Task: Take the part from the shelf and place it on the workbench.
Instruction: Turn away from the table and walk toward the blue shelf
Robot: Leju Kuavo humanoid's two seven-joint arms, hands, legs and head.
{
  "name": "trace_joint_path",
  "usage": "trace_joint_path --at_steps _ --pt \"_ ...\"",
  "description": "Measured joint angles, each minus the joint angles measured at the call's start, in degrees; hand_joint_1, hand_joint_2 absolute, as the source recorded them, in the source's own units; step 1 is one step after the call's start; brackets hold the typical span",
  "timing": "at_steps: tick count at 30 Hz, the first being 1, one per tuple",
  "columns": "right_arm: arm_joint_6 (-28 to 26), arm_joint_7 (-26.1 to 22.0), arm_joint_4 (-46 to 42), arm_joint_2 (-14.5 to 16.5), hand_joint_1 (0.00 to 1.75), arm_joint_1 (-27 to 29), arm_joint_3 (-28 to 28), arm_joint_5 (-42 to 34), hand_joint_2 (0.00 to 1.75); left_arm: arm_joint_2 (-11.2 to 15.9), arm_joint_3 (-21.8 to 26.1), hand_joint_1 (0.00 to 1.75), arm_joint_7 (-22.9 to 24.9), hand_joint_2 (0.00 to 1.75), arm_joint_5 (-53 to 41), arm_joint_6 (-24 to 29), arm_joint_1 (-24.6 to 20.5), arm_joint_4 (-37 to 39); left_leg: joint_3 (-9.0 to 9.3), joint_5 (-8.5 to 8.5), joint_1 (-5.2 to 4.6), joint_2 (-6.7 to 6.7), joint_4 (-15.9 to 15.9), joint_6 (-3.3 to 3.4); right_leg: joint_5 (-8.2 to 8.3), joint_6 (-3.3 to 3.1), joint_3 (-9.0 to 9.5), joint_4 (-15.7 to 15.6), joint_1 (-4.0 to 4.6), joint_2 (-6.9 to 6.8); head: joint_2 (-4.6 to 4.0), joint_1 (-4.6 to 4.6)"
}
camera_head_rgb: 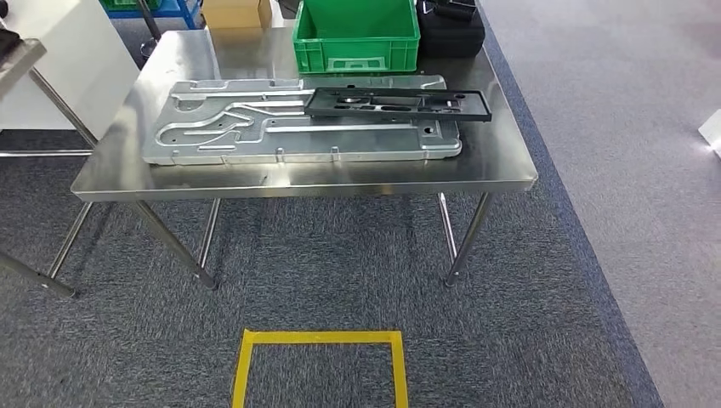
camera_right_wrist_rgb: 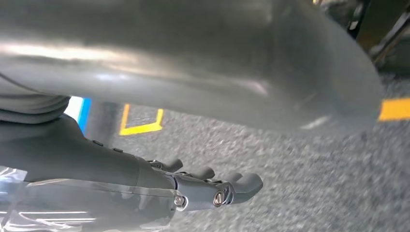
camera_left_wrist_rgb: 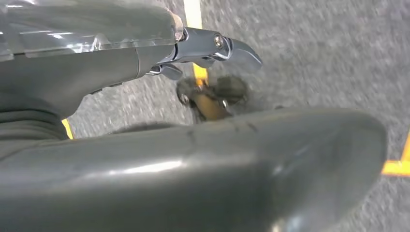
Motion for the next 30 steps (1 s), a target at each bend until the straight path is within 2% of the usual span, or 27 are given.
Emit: trace_joint_path --at_steps 2,3,5,7,8,9,10,11,12,13,14,15,17,18,19,21,22,23,24,25,26,27,28,29,30 --pt "-0.1 -0.4 0.0 0.0 0.0 0.0 0.0 0.0 0.0 -0.1 0.0 0.0 0.0 0.0 0.0 0.2 -0.1 0.0 -1.06 1.62 0.26 0.2 -0.6 0.61 -1.56 0.37 -0.62 0.7 0.09 0.21 0.0 -0.02" --pt "-0.2 -0.5 0.0 0.0 0.0 0.0 0.0 -0.1 0.0 -0.1 0.0 0.0 -0.1 0.0 0.0 0.2 -0.1 0.0 -1.36 2.03 0.35 0.27 -0.7 0.79 -2.66 0.39 -0.9 1.2 0.06 0.29 0.0 -0.03" --pt "-0.2 -0.5 0.0 0.0 0.0 0.0 0.0 -0.1 0.0 -0.1 0.0 0.0 -0.1 0.0 0.0 0.2 -0.1 0.0 -1.59 2.22 0.36 0.23 -0.7 0.94 -3.53 0.39 -1.06 1.7 0.07 0.32 0.0 0.0" --pt "-0.1 -0.8 0.1 0.0 0.0 0.0 0.0 -0.1 0.0 -0.1 0.0 0.0 -0.1 0.0 0.0 0.3 -0.1 0.0 -2.49 2.86 0.34 0.25 -0.6 1.09 -6.76 0.5 -1.6 4.3 -0.04 0.41 0.0 0.06" --pt "-0.2 -1.3 0.1 -0.1 0.0 0.1 0.0 0.1 0.0 -0.1 0.0 0.0 -0.2 0.0 0.0 0.3 0.0 0.0 -4.18 3.83 0.3 0.3 -0.1 1.08 -8.46 0.7 -1.88 8.4 -0.11 0.47 0.0 0.1" --pt "-0.2 -1.8 0.1 -0.1 0.0 0.1 0.0 0.3 0.0 -0.2 0.0 0.0 -0.3 0.0 0.0 0.3 0.0 0.0 -6.18 4.88 0.28 0.36 0.6 0.98 -9.3 0.92 -1.58 11.9 -0.18 0.51 0.0 0.12" --pt "-0.2 -2.5 0.1 -0.2 0.0 0.2 0.0 0.6 0.0 -0.2 0.0 0.0 -0.4 0.0 0.0 0.4 0.0 0.0 -8.21 5.82 0.26 0.43 1.4 0.81 -8.71 1.1 -0.35 13.6 -0.25 0.52 0.0 0.14" --pt "-0.2 -3.2 0.1 -0.3 0.0 0.2 0.0 0.8 0.0 -0.3 0.0 0.0 -0.5 0.0 0.0 0.4 0.0 0.0 -10.3 6.72 0.26 0.49 2.4 0.57 -7.78 1.23 2.0 13.4 -0.33 0.53 0.0 0.13" --pt "-0.2 -3.7 0.1 -0.4 0.0 0.1 0.0 0.7 0.0 -0.3 0.0 0.0 -0.6 0.0 0.0 0.4 0.0 0.0 -11.46 7.04 0.16 0.51 3.4 0.35 -7.77 1.2 5.47 9.1 -0.34 0.52 0.0 0.14" --pt "-0.1 -4.2 0.1 -0.5 0.0 0.0 0.0 0.5 0.0 -0.4 0.0 0.0 -0.7 0.0 0.0 0.4 -0.1 0.0 -12.33 7.3 0.07 0.58 4.2 0.13 -8.79 0.96 8.6 4.7 -0.29 0.47 0.0 0.1" --pt "0.0 -4.6 0.1 -0.6 0.0 0.0 0.0 0.1 0.0 -0.4 0.0 0.0 -0.9 0.0 0.0 0.5 -0.1 0.0 -12.91 7.62 0.01 0.66 4.9 -0.13 -10.04 0.66 10.81 1.3 -0.23 0.5 0.0 0.08" --pt "0.1 -5.0 0.1 -0.6 0.0 -0.1 0.0 -0.4 0.0 -0.4 0.0 0.0 -1.0 0.0 0.0 0.5 -0.1 0.0 -13.27 8.02 0.01 0.78 5.2 -0.42 -11.0 0.26 11.92 -0.7 -0.08 0.55 0.0 0.05" --pt "0.5 -5.7 0.1 -0.6 0.0 -0.1 -0.3 -1.4 0.0 -0.4 0.0 0.0 -1.2 0.0 -0.1 0.7 -0.1 0.0 -13.69 8.63 0.23 0.84 5.4 -1.17 -10.35 -0.69 11.23 -0.9 -0.05 0.72 0.0 0.05" --pt "0.7 -6.0 0.1 -0.7 0.0 -0.1 -0.5 -1.8 0.0 -0.4 0.0 0.0 -1.2 0.0 -0.1 0.8 -0.1 0.0 -14.12 7.68 0.34 0.65 5.9 -1.61 -9.65 -1.15 10.57 -0.9 -0.07 0.8 0.0 0.04" --pt "0.9 -6.2 0.1 -0.7 0.0 -0.1 -0.7 -2.0 0.0 -0.4 0.0 0.0 -1.2 0.0 -0.2 0.8 0.0 0.0 -14.77 5.54 0.44 0.39 7.5 -2.04 -8.84 -1.52 9.72 -0.9 -0.14 0.9 0.0 -0.01" --pt "1.0 -6.3 0.1 -0.7 0.0 -0.1 -1.0 -2.4 0.0 -0.4 0.0 0.0 -1.2 0.0 -0.2 0.8 0.0 0.0 -16.49 -0.68 0.7 -0.03 13.6 -2.66 -7.19 -1.88 7.65 -0.9 -0.13 1.27 0.0 -0.13" --pt "1.1 -6.4 0.1 -0.7 0.0 -0.1 -1.2 -2.5 0.0 -0.4 0.0 0.0 -1.2 0.0 -0.2 0.8 0.0 0.0 -17.13 -2.94 0.79 -0.07 17.3 -2.79 -6.35 -1.88 6.51 -0.8 -0.08 1.51 0.0 -0.17" --pt "1.1 -6.4 0.2 -0.7 0.0 0.0 -1.3 -2.6 0.0 -0.4 0.0 0.0 -1.1 0.0 -0.2 0.8 0.0 0.0 -17.23 -3.67 0.84 -0.08 20.2 -2.81 -5.51 -1.84 5.37 -0.8 -0.04 1.82 0.0 -0.16" --pt "1.2 -6.5 0.2 -0.7 0.0 0.1 -1.4 -2.6 0.0 -0.4 0.0 0.0 -1.1 0.0 -0.2 0.8 -0.1 0.0 -16.48 -3.0 0.84 -0.14 21.6 -2.7 -4.69 -1.75 4.23 -0.7 0.0 2.21 0.0 -0.18" --pt "1.3 -6.6 0.2 -0.7 0.0 0.1 -1.4 -2.6 0.0 -0.4 0.0 0.0 -1.1 0.0 -0.2 0.9 -0.1 0.0 -14.76 -1.33 0.82 -0.31 20.8 -2.47 -3.91 -1.64 3.17 -0.6 0.04 2.67 0.0 -0.18" --pt "1.4 -6.7 0.2 -0.7 0.0 0.1 -1.5 -2.6 0.0 -0.4 0.0 0.0 -1.1 0.0 -0.2 0.9 -0.1 0.0 -11.99 0.41 0.75 -0.85 18.0 -2.06 -3.14 -1.52 2.22 -0.5 0.08 3.21 0.0 -0.19" --pt "1.5 -6.8 0.2 -0.6 0.0 0.0 -1.5 -2.6 0.0 -0.4 0.0 0.0 -1.1 0.0 -0.2 1.0 -0.2 0.0 -8.42 1.21 0.63 -1.99 13.6 -1.44 -2.42 -1.38 1.48 -0.4 0.1 3.73 0.0 -0.18" --pt "1.6 -6.9 0.2 -0.5 0.0 -0.1 -1.5 -2.5 0.0 -0.3 0.0 0.0 -1.2 0.0 -0.2 1.1 -0.2 0.0 -4.73 1.0 0.47 -3.13 8.5 -0.79 -1.74 -1.2 0.93 -0.4 0.17 4.25 0.0 -0.18" --pt "1.6 -7.0 0.3 -0.4 0.0 -0.2 -1.5 -2.3 0.0 -0.2 0.0 0.0 -1.2 0.0 -0.3 1.1 -0.3 0.0 -1.82 0.22 0.32 -4.09 4.2 -0.37 -1.03 -0.97 0.54 -0.4 0.19 4.71 0.0 -0.15" --pt "1.5 -7.0 0.3 -0.4 0.0 -0.3 -1.5 -2.1 0.0 -0.1 0.0 0.0 -1.3 0.0 -0.4 1.1 -0.4 0.0 -0.08 -0.57 0.15 -4.59 1.3 -0.06 -0.32 -0.65 0.28 -0.5 0.13 5.14 0.0 -0.16"
